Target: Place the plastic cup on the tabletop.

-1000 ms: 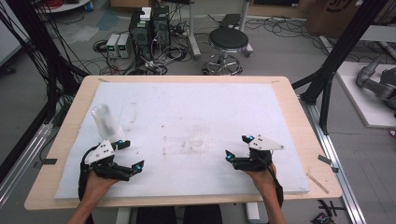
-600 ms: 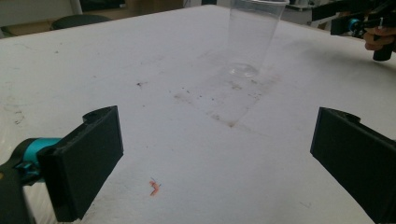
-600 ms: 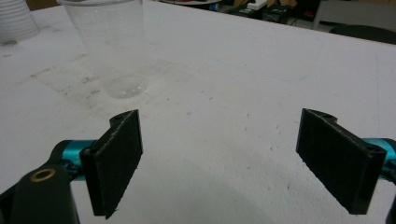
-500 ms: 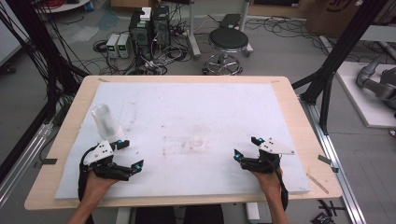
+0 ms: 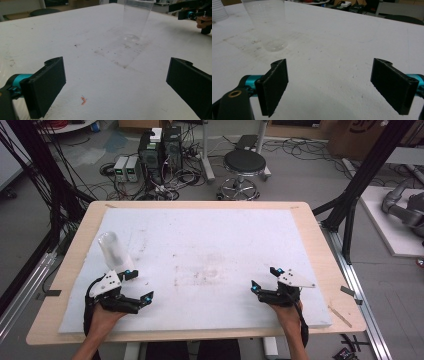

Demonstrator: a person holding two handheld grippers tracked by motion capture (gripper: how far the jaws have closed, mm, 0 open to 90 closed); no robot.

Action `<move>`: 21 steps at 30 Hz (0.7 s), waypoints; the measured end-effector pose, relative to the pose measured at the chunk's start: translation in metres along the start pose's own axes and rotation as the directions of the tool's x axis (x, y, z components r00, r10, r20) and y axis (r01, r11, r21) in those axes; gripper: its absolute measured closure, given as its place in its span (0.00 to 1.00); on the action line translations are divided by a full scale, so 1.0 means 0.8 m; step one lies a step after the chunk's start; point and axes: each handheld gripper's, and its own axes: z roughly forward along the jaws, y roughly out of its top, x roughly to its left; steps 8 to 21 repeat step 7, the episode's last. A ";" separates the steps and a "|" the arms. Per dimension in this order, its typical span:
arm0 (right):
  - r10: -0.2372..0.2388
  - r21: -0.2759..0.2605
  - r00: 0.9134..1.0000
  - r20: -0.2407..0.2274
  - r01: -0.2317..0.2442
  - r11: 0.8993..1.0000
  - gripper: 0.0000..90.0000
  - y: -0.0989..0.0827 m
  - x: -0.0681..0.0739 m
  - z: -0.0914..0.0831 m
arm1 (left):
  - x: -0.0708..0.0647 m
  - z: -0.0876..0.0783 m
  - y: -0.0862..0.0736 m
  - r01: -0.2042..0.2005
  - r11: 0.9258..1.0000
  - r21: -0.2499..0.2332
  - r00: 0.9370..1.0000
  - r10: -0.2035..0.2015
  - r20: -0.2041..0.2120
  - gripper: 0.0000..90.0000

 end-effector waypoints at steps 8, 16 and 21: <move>-0.024 0.010 1.000 -0.002 0.024 1.000 0.16 0.000 0.002 0.001 | -0.001 -0.002 -0.001 -0.002 1.000 -0.012 1.000 0.002 -0.002 0.03; -0.024 0.010 1.000 -0.002 0.024 1.000 0.16 0.000 0.002 0.001 | -0.001 -0.002 -0.001 -0.002 1.000 -0.012 1.000 0.002 -0.002 0.03; -0.024 0.010 1.000 -0.002 0.024 1.000 0.16 0.000 0.002 0.001 | -0.001 -0.002 -0.001 -0.002 1.000 -0.012 1.000 0.002 -0.002 0.03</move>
